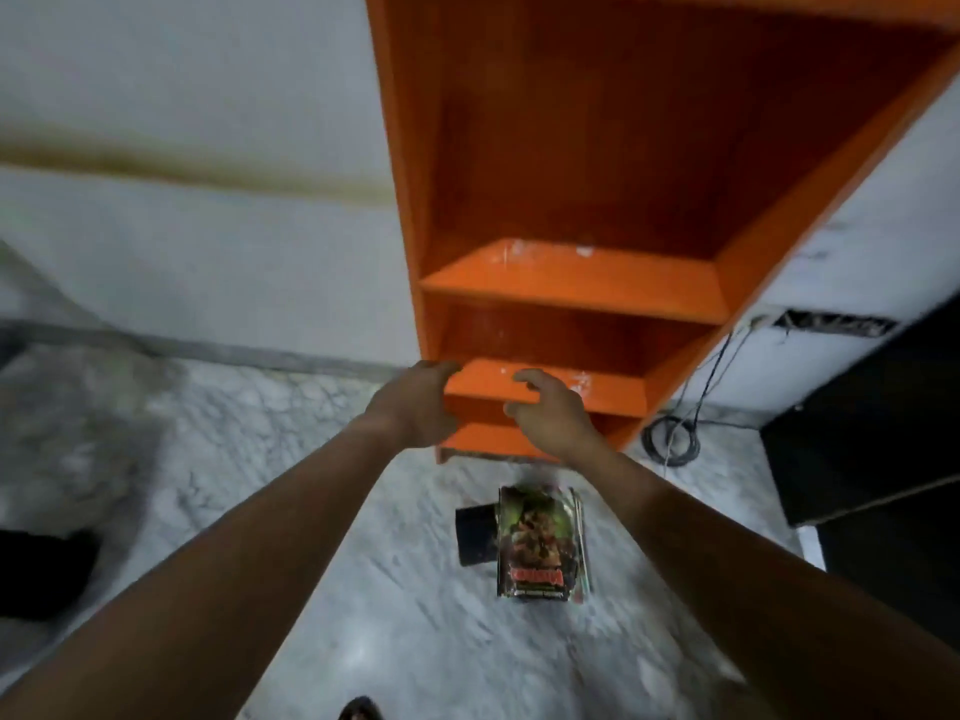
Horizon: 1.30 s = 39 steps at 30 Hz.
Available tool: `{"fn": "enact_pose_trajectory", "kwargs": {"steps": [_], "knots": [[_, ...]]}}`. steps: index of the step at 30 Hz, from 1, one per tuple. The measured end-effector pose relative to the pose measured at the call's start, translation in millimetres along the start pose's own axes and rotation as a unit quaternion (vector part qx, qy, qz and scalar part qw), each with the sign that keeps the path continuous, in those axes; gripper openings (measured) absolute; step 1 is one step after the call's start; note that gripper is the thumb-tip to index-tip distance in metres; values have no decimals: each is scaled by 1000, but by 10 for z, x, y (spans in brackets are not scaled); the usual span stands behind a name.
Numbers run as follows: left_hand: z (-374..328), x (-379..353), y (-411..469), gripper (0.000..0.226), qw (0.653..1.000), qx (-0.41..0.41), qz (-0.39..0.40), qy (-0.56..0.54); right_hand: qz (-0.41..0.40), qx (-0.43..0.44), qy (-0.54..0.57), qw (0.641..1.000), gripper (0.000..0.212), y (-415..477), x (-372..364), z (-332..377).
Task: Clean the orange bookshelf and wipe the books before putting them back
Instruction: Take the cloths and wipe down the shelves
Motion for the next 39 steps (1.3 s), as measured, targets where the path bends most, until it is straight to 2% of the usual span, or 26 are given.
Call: {"fn": "enact_pose_trajectory", "kwargs": {"steps": [4, 8, 12, 18, 27, 34, 39], "knots": [[-38, 1447, -291, 70, 994, -11, -105, 21, -30, 122, -58, 990, 45, -171, 341, 1342], [91, 2475, -471, 71, 984, -27, -171, 37, -76, 188, -90, 975, 46, -297, 599, 2361], [181, 3348, -677, 70, 974, -53, -213, 49, -126, 231, -63, 963, 45, -478, 778, 3279], [99, 4418, -780, 69, 959, -93, -266, 31, -164, 290, 2, 943, 42, -605, 990, 4231], [-53, 5372, -330, 56, 937, -141, -315, -46, -192, 309, 124, 923, 52, -146, 1293, 5193], [-111, 5866, 510, 51, 935, -156, -312, -62, -297, 313, 258, 864, 50, 712, 1729, 5904], [-148, 6209, 1159, 46, 939, -157, -285, -111, -378, 248, 310, 837, 56, 1357, 1880, 6118]]}}
Point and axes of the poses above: each hand's wrist, its own y-axis towards the middle knuckle, its own x-axis out of the back of the hand, z = x × y, the point moved 6 cm from there along y, towards the middle knuckle, and after that the axes turned 1 degree about -y, right-handed, at the moved point
